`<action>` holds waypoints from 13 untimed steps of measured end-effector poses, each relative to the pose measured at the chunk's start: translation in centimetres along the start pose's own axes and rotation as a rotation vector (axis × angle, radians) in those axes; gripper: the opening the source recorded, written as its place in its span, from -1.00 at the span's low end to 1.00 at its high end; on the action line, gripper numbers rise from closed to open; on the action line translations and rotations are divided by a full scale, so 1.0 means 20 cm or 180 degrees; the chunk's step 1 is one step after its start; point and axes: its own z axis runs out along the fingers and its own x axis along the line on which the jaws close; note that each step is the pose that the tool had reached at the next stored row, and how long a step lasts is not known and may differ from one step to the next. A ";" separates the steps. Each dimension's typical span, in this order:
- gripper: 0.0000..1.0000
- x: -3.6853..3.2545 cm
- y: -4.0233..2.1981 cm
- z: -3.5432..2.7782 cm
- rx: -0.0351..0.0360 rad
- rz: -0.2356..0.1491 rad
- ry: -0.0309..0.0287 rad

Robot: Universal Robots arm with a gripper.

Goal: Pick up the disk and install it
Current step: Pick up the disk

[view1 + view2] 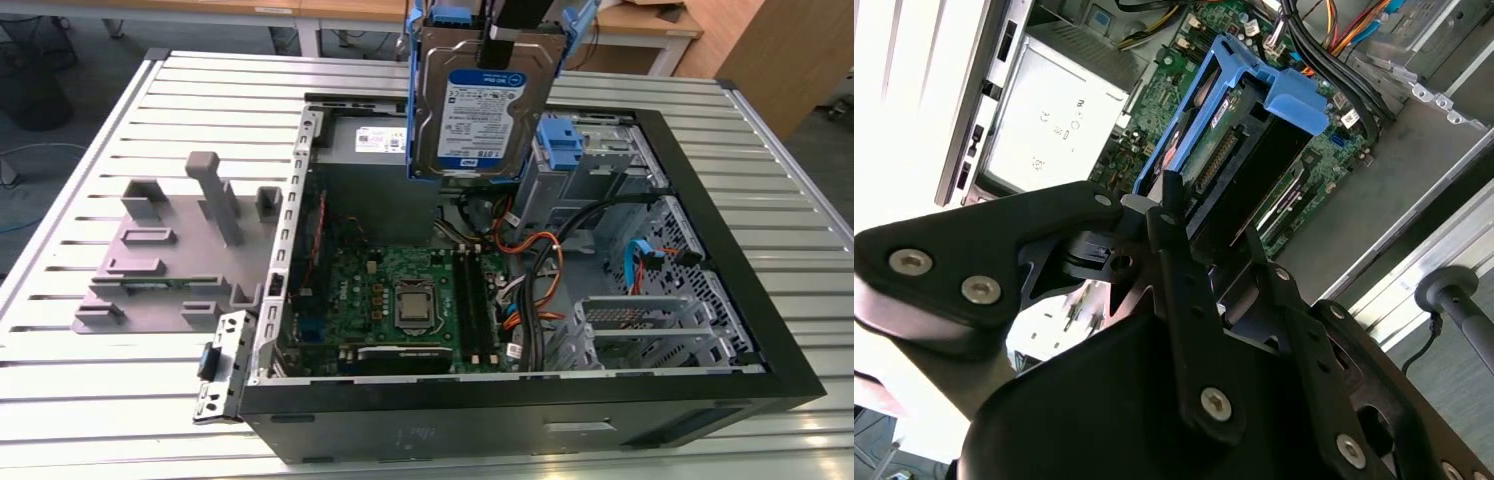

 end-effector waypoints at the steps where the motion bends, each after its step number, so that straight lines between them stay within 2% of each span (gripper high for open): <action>1: -0.30 0.000 0.000 0.000 0.0000 0.0000 0.0000; 8: -0.30 0.015 0.000 0.000 0.0000 0.0000 0.0000; 13: -0.30 0.041 0.000 0.000 0.0000 0.0000 0.0000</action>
